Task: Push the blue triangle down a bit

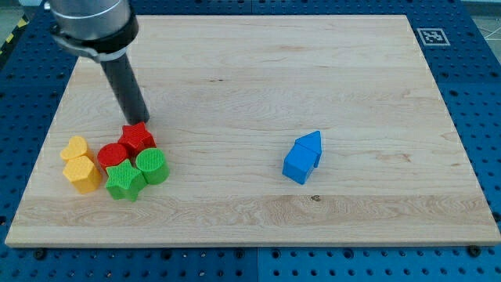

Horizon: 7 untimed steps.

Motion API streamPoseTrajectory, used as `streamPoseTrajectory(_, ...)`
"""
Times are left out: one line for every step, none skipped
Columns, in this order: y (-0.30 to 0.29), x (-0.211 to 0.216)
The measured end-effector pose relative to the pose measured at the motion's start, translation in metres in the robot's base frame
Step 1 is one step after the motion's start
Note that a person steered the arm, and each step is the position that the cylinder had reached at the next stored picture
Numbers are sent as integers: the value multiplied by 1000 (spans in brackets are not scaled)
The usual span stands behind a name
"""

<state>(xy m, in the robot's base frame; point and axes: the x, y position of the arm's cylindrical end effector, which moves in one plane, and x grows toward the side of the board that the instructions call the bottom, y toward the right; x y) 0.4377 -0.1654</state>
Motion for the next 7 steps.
streamPoseTrajectory(40, -7)
streamPoseTrajectory(86, -7)
streamPoseTrajectory(127, -6)
streamPoseTrajectory(168, -2)
streamPoseTrajectory(208, 3)
streamPoseTrajectory(238, 21)
streamPoseTrajectory(256, 45)
